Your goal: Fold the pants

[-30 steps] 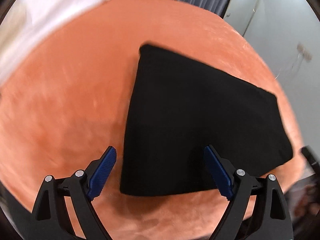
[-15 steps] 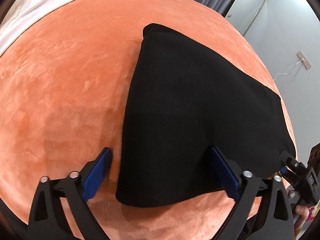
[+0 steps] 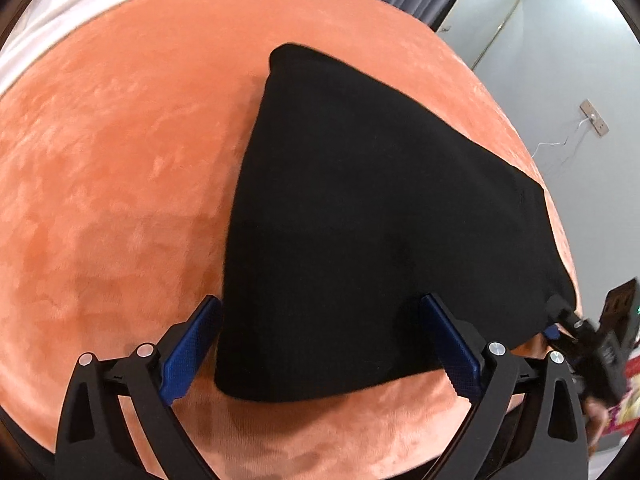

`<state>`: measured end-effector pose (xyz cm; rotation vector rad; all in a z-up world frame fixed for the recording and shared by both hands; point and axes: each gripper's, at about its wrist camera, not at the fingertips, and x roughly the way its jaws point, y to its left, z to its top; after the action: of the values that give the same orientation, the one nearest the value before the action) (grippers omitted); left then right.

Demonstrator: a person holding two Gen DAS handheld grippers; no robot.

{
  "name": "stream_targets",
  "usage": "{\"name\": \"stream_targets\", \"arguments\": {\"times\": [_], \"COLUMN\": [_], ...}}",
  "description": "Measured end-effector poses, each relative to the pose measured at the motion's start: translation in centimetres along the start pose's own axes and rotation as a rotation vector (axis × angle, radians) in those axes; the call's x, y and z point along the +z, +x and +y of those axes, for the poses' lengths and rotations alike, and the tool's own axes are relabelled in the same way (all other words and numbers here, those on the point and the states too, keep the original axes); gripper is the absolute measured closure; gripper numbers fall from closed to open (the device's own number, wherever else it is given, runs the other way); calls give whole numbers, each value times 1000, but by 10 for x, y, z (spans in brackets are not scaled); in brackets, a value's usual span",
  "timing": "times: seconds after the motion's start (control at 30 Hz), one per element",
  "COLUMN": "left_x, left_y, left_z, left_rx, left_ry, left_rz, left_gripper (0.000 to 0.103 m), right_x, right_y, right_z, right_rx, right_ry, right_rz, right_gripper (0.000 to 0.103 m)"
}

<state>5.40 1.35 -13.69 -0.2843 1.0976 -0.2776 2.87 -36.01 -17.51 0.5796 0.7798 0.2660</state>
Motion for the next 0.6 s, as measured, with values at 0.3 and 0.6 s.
{"name": "stream_targets", "arguments": {"times": [0.3, 0.6], "left_x": [2, -1], "left_y": [8, -11], "left_z": [-2, -15], "left_rx": [-40, -97], "left_ry": [-28, 6], "left_rz": [-26, -39], "left_gripper": [5, 55], "right_x": [7, 7], "right_y": [11, 7], "right_z": [4, 9], "right_rx": [4, 41], "right_ry": [31, 96], "right_rz": [-2, -44], "right_gripper": [5, 62]}}
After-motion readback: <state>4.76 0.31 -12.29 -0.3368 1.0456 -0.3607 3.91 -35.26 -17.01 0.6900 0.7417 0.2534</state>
